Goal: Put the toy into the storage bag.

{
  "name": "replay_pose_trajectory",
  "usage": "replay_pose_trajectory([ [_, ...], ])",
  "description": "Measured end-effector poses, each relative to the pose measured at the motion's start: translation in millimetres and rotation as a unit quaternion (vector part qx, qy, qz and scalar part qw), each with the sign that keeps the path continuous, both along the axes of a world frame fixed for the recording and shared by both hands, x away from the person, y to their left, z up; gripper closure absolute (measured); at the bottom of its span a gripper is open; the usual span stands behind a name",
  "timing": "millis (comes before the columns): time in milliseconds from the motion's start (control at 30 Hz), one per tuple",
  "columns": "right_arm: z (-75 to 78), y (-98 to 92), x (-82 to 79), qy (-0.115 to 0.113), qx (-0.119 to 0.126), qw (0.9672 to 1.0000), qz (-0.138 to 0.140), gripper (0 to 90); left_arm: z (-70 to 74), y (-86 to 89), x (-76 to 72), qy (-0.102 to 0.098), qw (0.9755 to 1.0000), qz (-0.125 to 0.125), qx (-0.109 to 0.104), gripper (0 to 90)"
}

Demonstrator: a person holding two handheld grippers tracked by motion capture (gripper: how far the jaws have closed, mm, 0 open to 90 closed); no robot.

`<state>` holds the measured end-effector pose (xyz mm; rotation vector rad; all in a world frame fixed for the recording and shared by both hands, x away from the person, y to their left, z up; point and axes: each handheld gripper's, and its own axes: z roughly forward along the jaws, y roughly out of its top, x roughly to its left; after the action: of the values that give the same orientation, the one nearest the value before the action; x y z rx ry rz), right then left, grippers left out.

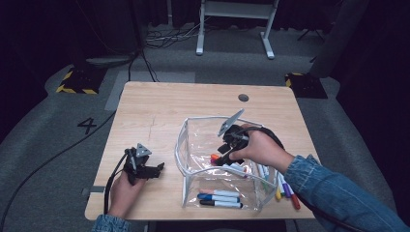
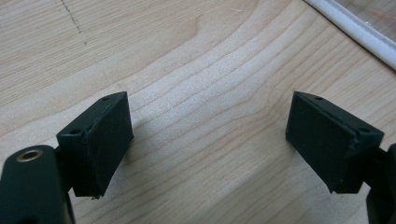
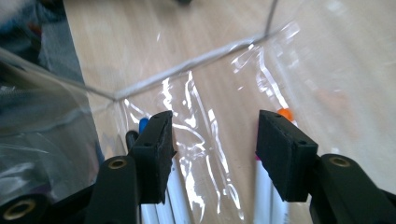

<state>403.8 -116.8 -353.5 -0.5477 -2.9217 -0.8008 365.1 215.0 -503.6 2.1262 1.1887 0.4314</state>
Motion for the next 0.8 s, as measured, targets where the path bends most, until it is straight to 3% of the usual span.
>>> replay_pose_trajectory([
  [167,33.6,-21.4,-3.2,-0.033,0.038,0.9984,-0.026,46.6,0.1,0.0,0.0,0.0,1.0,0.0,0.0,14.9],
  [300,49.3,-44.7,-7.6,-0.045,0.053,0.9964,-0.048,46.6,0.1,0.1,0.1,0.001,1.0,0.0,0.0,14.9],
  [433,62.5,-72.2,-11.7,-0.054,0.073,0.9924,-0.083,46.9,0.1,0.1,0.1,0.001,1.0,-0.001,0.0,14.9],
  [633,78.1,-118.0,-16.3,-0.072,0.093,0.983,-0.141,47.8,0.1,0.1,0.1,0.001,1.0,0.0,0.0,14.9],
  [800,78.4,-159.0,-21.2,-0.085,0.094,0.9736,-0.189,48.1,0.1,0.0,0.0,0.001,1.0,0.0,0.0,14.9],
])
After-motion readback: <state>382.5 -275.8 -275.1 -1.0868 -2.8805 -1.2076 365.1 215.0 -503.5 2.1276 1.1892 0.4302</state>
